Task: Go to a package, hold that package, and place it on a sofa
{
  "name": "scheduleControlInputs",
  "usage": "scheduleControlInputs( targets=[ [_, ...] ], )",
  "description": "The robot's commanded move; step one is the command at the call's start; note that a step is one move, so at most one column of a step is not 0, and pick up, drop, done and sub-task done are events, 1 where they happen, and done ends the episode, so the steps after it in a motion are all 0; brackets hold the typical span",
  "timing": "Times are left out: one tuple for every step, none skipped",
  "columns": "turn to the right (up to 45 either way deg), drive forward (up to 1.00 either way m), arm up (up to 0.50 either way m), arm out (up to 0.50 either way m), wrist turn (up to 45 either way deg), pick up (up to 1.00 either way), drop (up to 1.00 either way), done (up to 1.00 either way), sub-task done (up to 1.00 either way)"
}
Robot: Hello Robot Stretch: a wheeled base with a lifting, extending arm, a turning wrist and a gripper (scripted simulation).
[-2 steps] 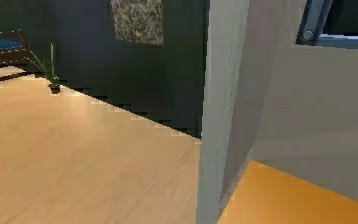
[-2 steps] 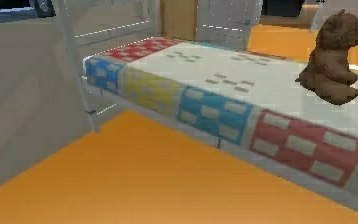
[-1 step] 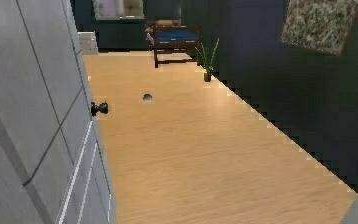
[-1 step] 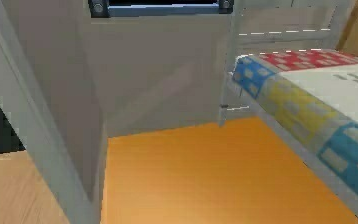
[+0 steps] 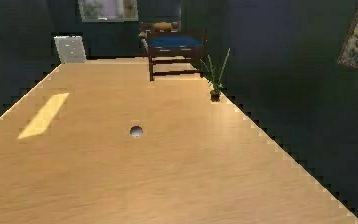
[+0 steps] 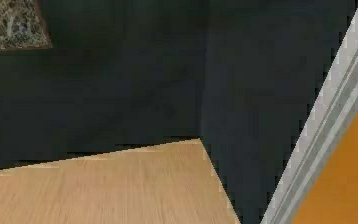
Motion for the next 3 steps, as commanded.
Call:
scheduleControlInputs(
  targets=[
    [0.0,1.00,0.00,0.00,0.0,0.00,0.00,0.00,0.00],
    [0.0,0.95,0.00,0.00,0.0,0.00,0.00,0.00,0.00],
    [-15.0,0.00,0.00,0.00,0.0,0.00,0.00,0.00,0.00]
  ],
)
